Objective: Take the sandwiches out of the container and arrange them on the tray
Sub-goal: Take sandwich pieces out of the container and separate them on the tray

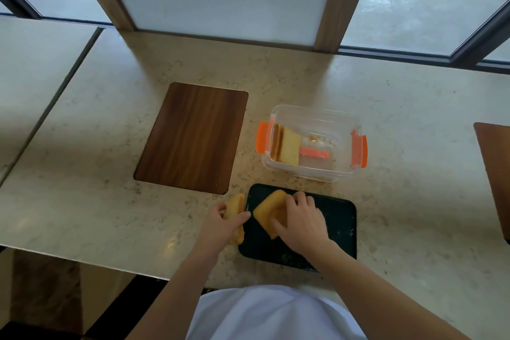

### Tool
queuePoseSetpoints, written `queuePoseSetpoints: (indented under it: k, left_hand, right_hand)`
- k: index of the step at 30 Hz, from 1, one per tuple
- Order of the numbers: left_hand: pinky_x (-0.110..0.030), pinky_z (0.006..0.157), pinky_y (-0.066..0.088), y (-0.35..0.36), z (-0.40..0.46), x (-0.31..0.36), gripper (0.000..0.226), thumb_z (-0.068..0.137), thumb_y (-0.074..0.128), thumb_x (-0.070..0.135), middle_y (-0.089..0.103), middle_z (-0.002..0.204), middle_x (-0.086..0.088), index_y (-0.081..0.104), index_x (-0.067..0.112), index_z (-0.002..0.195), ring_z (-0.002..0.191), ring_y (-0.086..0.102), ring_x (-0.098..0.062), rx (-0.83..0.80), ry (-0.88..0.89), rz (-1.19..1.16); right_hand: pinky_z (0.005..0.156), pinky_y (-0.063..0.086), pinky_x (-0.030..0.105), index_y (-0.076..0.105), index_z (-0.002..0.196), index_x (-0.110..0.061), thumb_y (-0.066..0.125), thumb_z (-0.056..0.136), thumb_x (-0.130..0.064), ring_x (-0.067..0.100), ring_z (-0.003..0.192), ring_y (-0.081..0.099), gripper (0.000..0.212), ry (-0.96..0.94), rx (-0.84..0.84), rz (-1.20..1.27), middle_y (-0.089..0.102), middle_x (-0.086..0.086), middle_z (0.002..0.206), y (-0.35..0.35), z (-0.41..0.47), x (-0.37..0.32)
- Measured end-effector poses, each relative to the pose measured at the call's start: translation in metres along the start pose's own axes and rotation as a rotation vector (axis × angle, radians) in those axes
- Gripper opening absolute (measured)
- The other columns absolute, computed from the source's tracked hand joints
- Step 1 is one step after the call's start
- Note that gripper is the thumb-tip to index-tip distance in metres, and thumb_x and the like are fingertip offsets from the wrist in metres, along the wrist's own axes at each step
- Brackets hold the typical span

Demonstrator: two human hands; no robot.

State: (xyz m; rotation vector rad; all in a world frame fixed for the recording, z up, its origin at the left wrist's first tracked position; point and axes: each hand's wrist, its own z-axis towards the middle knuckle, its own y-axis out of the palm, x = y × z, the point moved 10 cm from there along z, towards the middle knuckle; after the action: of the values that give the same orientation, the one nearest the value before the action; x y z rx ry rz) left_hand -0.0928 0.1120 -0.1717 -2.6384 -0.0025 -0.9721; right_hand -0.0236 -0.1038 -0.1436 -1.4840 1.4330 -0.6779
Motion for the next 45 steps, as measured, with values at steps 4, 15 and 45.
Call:
queuePoseSetpoints:
  k: [4,15,45]
  left_hand:
    - [-0.035,0.079,0.046,0.006,0.001,0.001,0.09,0.073,0.08,0.054,0.048,0.14,-0.007,0.039,0.021,0.146,0.107,0.05,-0.02,-0.016,-0.034,0.041]
    - [-0.034,0.079,0.049,0.013,-0.004,0.011,0.085,0.073,0.084,0.047,0.049,0.133,-0.004,0.04,0.022,0.142,0.108,0.054,-0.02,-0.058,0.005,0.025]
    - [-0.034,0.087,0.048,0.034,-0.031,0.068,0.083,0.065,0.082,0.05,0.051,0.128,0.002,0.044,0.025,0.135,0.109,0.051,-0.016,0.009,0.449,0.434]
  right_hand:
    - [0.089,0.051,0.049,0.025,0.154,-0.013,0.054,0.087,-0.069,0.04,0.127,0.049,0.091,0.131,-0.154,-0.007,0.039,0.015,0.151,0.007,-0.001,0.002]
    - [0.108,0.041,0.051,0.034,0.152,-0.022,0.073,0.087,-0.024,0.039,0.14,0.032,0.076,-0.254,-0.169,-0.16,0.032,0.011,0.158,0.002,0.009,-0.029]
    - [0.083,0.061,0.038,0.06,0.126,-0.021,0.054,0.097,-0.054,0.018,0.096,0.071,0.045,0.392,-0.181,1.062,0.072,0.002,0.112,0.001,-0.006,0.007]
